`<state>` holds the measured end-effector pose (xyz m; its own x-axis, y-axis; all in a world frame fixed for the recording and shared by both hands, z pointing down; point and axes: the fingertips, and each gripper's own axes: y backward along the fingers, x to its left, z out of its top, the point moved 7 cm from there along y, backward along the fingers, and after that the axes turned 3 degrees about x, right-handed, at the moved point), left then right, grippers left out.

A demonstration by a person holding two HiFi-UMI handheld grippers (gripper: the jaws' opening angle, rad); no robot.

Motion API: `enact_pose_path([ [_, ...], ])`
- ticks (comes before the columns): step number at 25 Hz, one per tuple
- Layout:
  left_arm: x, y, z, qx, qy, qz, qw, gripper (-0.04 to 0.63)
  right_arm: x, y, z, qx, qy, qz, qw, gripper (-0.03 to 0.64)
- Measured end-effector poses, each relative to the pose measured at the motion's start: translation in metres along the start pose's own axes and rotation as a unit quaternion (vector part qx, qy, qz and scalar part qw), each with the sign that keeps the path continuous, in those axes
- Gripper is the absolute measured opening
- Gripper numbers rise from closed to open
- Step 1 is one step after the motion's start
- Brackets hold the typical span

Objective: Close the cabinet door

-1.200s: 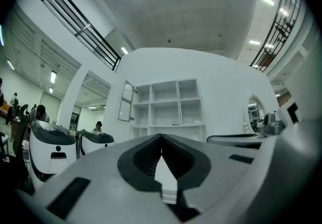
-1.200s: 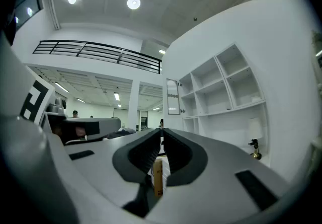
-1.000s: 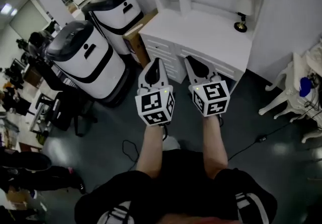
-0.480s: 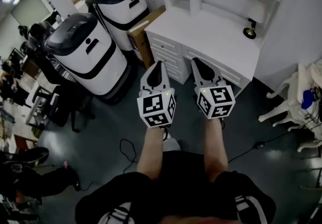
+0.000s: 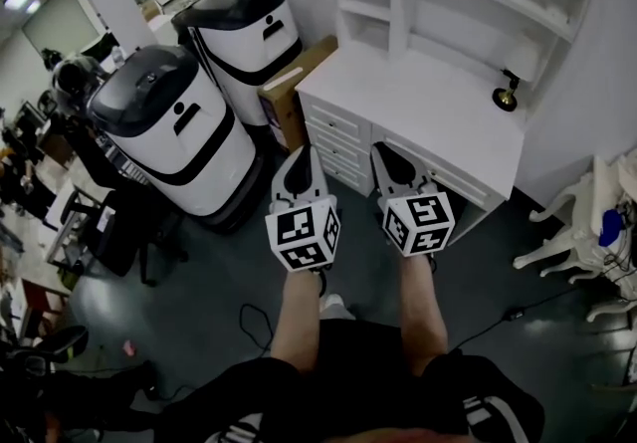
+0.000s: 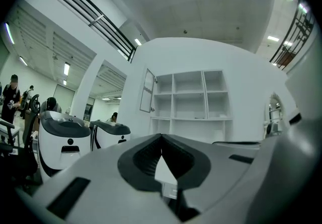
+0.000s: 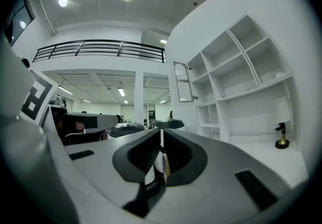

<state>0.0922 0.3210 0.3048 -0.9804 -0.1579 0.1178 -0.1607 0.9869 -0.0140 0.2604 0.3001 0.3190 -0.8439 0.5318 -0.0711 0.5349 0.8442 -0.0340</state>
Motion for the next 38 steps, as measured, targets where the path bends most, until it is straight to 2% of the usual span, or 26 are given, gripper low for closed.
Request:
enact_pose_path([
  [11, 0.078, -0.040, 0.010, -0.011, 0.007, 0.010, 0.9999, 0.012, 0.031, -0.083, 0.004, -0.008, 0.007, 0.015, 1.000, 0.034],
  [16, 0.110, -0.050, 0.011, -0.001, 0.015, -0.004, 0.9999, 0.012, 0.056, -0.110, 0.008, -0.009, 0.040, 0.020, 0.999, 0.034],
  [22, 0.118, -0.070, 0.007, 0.000, 0.031, -0.021, 0.9993, 0.012, 0.048, -0.116, 0.010, 0.008, 0.072, -0.003, 0.997, 0.034],
  [27, 0.113, -0.081, 0.006, -0.001, 0.036, -0.042, 0.9985, 0.012, 0.029, -0.118, 0.012, 0.018, 0.073, -0.035, 0.997, 0.035],
  [33, 0.116, -0.096, -0.005, 0.016, 0.027, -0.041, 0.9986, 0.012, 0.025, -0.135, -0.002, 0.023, 0.057, -0.025, 0.998, 0.035],
  [38, 0.134, -0.114, -0.004, 0.011, 0.023, -0.015, 0.9996, 0.012, 0.025, -0.169, -0.009, 0.023, 0.053, 0.005, 0.998, 0.034],
])
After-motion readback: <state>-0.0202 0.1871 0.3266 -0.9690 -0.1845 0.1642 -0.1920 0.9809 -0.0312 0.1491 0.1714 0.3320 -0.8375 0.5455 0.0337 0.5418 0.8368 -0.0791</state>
